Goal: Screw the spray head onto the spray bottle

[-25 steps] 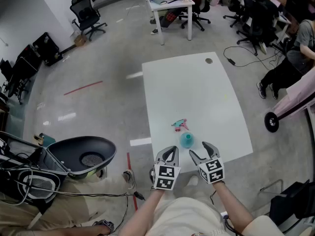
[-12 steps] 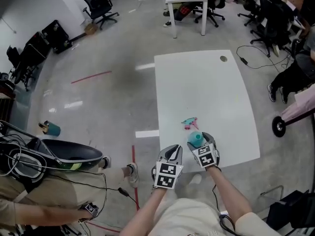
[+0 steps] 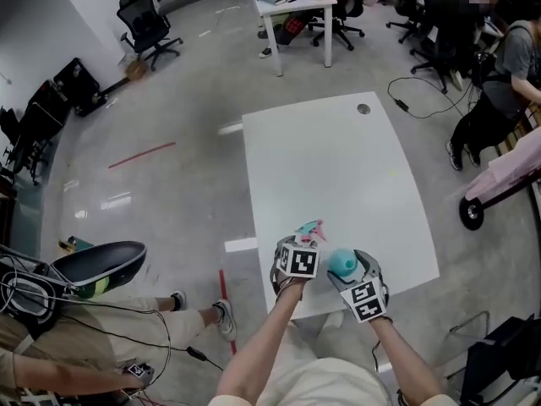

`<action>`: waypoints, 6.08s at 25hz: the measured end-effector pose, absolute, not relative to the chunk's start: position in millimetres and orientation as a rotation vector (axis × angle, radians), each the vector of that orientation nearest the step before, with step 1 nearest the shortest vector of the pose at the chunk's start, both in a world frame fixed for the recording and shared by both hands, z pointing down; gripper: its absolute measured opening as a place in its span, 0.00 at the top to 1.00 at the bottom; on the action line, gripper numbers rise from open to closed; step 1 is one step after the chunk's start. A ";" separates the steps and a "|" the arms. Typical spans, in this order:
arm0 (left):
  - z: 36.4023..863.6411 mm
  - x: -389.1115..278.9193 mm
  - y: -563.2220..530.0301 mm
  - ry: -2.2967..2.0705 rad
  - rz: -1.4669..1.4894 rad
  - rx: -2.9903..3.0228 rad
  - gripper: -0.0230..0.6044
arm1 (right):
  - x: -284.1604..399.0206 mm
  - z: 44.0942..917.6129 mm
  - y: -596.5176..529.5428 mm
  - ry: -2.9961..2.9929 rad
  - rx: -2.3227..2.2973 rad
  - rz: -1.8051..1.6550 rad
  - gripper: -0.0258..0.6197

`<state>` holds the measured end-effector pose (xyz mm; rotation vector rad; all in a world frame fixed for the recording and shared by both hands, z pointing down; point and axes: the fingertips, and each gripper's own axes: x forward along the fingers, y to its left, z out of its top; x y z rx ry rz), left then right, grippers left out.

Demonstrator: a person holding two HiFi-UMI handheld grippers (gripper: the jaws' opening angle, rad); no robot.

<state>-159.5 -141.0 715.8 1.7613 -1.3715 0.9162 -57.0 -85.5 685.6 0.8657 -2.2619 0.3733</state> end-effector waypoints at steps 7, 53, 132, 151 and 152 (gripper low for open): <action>758.1 -158.4 -162.1 -1.266 0.996 1.542 0.70 | -44.8 691.3 -93.6 -2.236 0.847 0.390 0.37; 343.8 -71.5 -82.1 -1.504 -0.184 2.652 0.75 | -85.8 512.9 -37.2 -2.345 0.308 0.401 0.37; 348.1 -14.9 -64.9 -1.631 0.369 2.567 0.70 | -23.1 464.3 -66.7 -2.201 0.335 -0.032 0.38; 322.2 25.3 -17.4 -0.792 0.270 2.980 0.75 | -18.6 428.1 29.2 -2.499 -0.574 0.283 0.38; 324.4 25.8 -13.7 -0.743 0.288 2.970 0.75 | -17.6 428.9 33.5 -2.493 -0.590 0.274 0.38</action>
